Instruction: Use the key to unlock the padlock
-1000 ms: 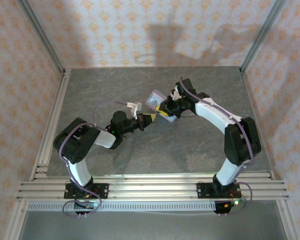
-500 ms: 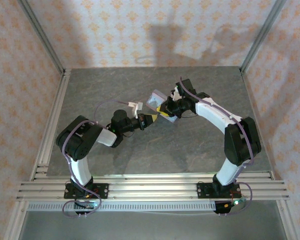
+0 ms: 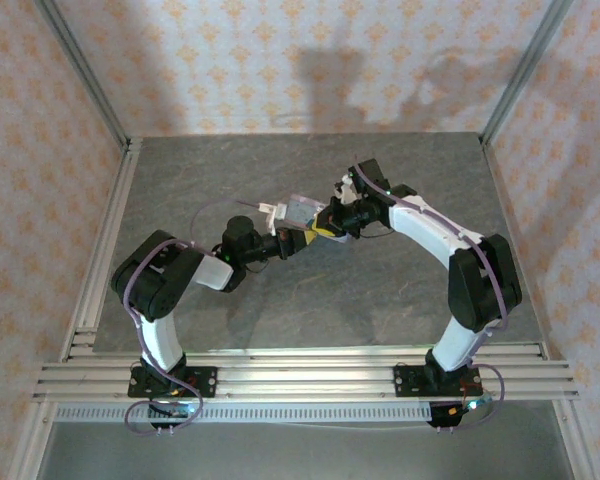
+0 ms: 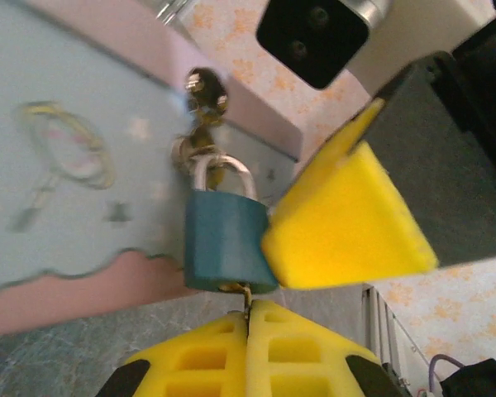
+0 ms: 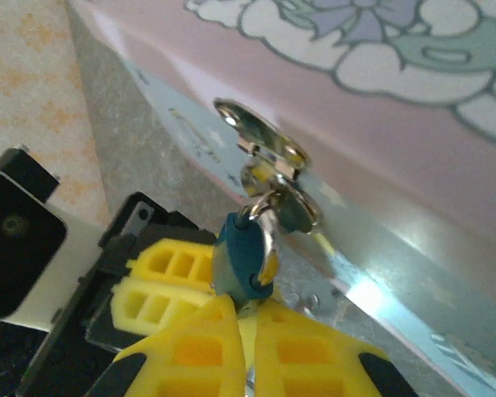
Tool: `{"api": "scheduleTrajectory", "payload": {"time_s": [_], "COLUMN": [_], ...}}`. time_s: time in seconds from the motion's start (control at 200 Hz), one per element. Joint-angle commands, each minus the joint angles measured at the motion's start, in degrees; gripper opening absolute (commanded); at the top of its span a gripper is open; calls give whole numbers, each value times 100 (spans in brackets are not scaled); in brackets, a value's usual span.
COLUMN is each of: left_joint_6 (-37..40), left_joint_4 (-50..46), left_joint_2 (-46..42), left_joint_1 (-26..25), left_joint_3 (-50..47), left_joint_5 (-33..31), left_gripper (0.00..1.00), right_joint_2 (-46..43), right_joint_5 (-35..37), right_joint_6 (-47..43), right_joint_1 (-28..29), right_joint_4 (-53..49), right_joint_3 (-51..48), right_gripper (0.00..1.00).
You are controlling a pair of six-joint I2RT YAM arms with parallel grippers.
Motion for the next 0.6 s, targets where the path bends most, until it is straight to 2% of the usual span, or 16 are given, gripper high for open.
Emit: {"api": "scheduleTrajectory", "payload": {"time_s": [0.0, 0.13, 0.22, 0.375, 0.596], "left_joint_6": [411, 795, 1438, 2004, 2173], "left_joint_4": [107, -561, -1365, -2327, -2746], "left_joint_2": [-390, -675, -984, -1448, -1787], "left_joint_1": [149, 210, 216, 216, 210], "left_joint_3": [61, 6, -43, -118, -244], "left_joint_5": [-196, -188, -229, -320, -356], "left_gripper": [0, 0, 0, 0, 0], "right_joint_2": [-178, -180, -227, -277, -431], "right_joint_5": [-251, -173, -102, 73, 276], "right_joint_6": [-183, -189, -184, -227, -211], "right_joint_1": [43, 28, 36, 37, 49], "right_joint_4": [-466, -475, -389, -357, -322], "right_joint_3": [27, -7, -51, -105, -184], "right_gripper": [0, 0, 0, 0, 0]}}
